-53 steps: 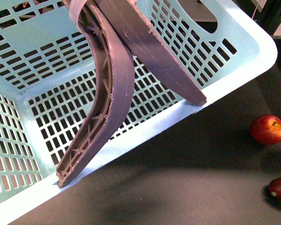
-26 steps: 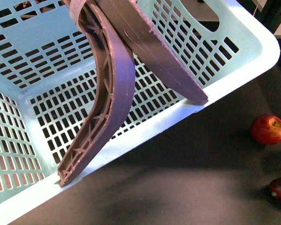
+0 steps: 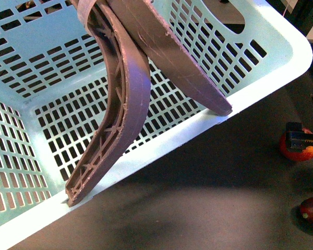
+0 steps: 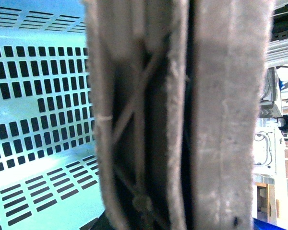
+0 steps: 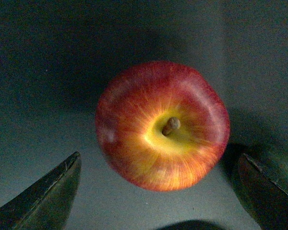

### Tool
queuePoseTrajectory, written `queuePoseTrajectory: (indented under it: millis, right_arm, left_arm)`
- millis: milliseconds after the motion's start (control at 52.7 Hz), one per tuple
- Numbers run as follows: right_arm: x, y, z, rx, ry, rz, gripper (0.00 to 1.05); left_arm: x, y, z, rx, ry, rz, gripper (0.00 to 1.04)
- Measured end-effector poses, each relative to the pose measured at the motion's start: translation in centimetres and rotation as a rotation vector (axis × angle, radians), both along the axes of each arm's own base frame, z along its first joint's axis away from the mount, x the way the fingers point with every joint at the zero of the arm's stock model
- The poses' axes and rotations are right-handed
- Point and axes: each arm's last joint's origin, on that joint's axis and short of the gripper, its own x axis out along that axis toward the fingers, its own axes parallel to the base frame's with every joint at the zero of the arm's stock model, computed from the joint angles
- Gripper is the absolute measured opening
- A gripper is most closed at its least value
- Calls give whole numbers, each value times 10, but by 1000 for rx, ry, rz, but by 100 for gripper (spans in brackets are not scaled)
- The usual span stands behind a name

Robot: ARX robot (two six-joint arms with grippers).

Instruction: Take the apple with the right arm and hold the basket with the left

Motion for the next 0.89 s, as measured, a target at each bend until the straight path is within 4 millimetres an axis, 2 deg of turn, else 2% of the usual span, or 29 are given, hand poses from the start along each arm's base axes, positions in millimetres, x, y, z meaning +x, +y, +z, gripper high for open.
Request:
queuePoseTrajectory:
  millis: [399,475,589,797,892]
  right_arm:
    - [28,2,-19,7,21,-8,96]
    - [30,2,-21,6,23,-12,89]
    - [30,3,-22,6,24,-10,81]
    - [20,4,-18,11,12,-8,80]
    - [8,6,-8,31,-15,8,80]
  left_arm:
    - [0,0,0,0,0,-1,14]
    - [0,0,0,0,0,-1,14]
    - [0,0,0,0,0,0,14]
    - [0,0,0,0,0,-1,14]
    - [0,0,0,0,0,0,14]
